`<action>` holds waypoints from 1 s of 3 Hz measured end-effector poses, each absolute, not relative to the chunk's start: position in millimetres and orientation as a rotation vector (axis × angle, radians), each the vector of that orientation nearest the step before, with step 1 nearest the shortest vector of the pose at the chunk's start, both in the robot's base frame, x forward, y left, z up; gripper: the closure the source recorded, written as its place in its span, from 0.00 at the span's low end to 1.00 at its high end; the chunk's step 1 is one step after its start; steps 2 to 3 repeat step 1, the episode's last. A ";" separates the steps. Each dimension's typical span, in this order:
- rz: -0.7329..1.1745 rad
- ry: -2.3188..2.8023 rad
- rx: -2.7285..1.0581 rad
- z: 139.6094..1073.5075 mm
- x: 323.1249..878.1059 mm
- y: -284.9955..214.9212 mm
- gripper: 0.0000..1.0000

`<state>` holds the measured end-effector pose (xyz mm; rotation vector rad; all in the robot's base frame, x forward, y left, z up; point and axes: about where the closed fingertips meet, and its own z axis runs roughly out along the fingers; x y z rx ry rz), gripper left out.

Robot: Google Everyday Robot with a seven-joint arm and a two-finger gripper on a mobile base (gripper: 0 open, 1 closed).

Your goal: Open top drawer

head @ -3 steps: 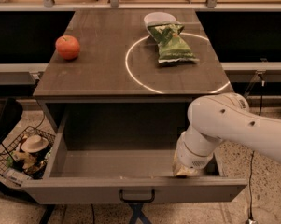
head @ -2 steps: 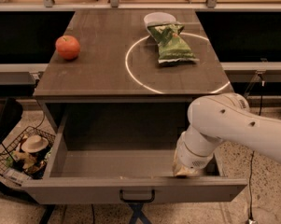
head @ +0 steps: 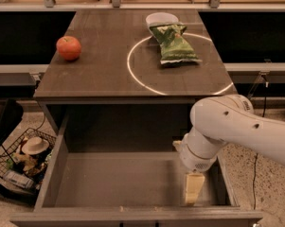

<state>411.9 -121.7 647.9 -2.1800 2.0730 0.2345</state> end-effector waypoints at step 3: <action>0.234 2.073 -2.180 647.9 411.9 -121.7 0.00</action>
Offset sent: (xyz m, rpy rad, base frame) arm 0.0000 0.0000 0.0000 0.0000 0.0000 0.0000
